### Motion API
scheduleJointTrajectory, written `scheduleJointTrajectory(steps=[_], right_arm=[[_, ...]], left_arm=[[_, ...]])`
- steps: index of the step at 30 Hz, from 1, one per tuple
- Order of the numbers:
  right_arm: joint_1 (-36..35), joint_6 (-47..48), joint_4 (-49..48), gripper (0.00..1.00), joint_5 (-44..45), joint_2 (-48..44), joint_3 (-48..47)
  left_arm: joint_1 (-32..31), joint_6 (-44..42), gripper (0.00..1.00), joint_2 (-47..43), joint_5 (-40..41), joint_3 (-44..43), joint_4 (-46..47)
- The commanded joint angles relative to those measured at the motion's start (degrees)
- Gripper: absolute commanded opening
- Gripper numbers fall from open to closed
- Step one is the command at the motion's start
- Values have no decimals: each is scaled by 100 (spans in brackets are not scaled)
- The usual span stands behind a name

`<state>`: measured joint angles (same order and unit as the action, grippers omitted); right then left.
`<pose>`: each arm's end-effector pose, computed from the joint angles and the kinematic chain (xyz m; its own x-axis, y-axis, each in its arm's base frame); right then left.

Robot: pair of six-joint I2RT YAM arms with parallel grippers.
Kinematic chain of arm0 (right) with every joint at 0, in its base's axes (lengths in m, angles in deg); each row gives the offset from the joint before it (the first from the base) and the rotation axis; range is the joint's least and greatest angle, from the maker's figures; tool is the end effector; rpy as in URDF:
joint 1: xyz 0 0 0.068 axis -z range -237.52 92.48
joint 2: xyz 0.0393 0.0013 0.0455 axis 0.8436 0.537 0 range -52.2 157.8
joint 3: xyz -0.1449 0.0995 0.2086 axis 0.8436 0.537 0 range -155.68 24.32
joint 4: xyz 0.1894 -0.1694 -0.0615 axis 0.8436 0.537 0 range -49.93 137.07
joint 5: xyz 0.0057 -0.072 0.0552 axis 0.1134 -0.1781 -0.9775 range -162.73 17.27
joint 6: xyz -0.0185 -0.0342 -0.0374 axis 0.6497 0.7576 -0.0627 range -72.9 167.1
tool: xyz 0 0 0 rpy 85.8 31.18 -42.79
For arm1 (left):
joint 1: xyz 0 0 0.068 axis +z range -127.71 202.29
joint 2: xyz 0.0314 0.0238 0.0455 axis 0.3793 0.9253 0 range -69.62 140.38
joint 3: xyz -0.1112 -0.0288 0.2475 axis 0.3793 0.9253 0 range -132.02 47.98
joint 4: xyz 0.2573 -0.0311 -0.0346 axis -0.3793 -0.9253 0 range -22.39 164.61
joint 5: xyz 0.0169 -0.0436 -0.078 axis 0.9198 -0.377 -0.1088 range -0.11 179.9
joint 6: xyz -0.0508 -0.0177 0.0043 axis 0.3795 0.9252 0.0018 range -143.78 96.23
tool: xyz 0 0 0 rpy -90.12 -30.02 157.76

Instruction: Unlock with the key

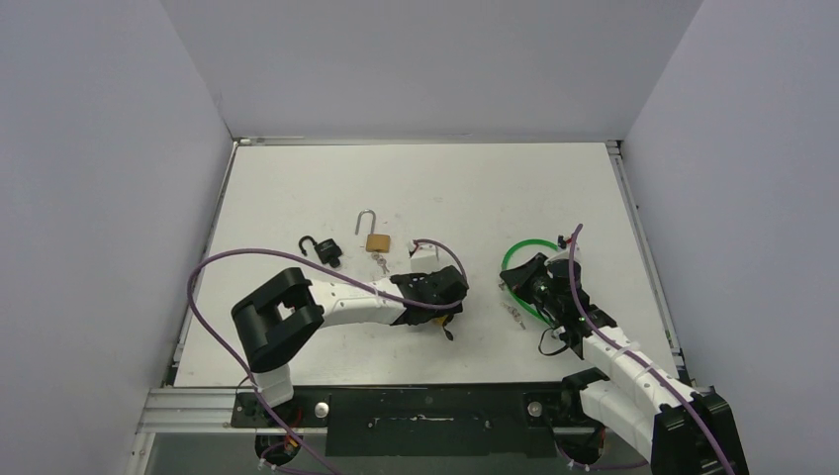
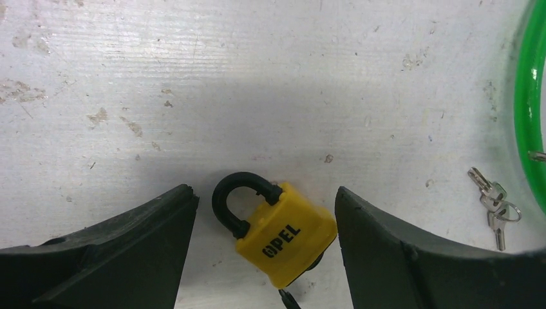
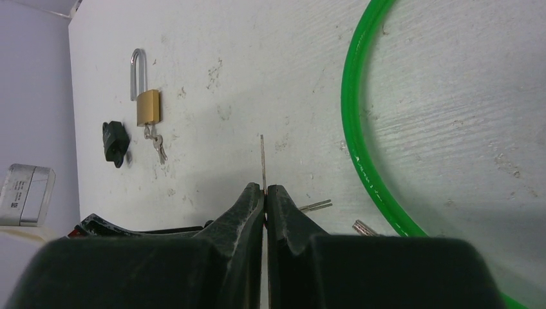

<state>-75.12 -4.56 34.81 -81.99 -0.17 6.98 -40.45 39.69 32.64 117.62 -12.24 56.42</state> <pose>0.1777 0.0624 0.1779 -0.6294 0.6124 -0.4782 0.0993 0.6738 0.7322 0.1753 -0.3040 0.1603 -0.7869 -0.2018 -0.5831 -0.0515 0.9632 -0.2638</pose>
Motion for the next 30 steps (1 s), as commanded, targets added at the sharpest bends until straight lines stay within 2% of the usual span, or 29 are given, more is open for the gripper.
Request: scheduleJointTrajectory(steps=[1,3,7,13,18,21,26,28,30], right_arm=[[38,14,-317,0,-41,-75,-16],[38,15,-338,0,-46,-63,-15],[38,29,-360,0,-84,-48,-32],[38,68,-333,0,-85,-46,-91],[38,62,-343,0,-93,-35,-111],[38,68,-330,0,-111,-35,-124],[38,135,-317,0,-132,-70,-115],[36,207,-359,0,-163,-84,-107],[31,300,-446,0,-236,-112,-82]], left_arm=[[-41,314,76,201,387,-265,-344],[-45,262,76,292,339,-389,-455],[-37,-217,68,381,174,-516,-436],[-11,-1501,39,394,-281,-695,-308],[120,-2327,35,289,-772,-664,-105],[192,-2459,38,169,-891,-646,-104],[262,-2251,66,-108,-1005,-620,-150],[262,-2148,74,-198,-1015,-629,-201],[265,-2022,78,-258,-1023,-647,-286]])
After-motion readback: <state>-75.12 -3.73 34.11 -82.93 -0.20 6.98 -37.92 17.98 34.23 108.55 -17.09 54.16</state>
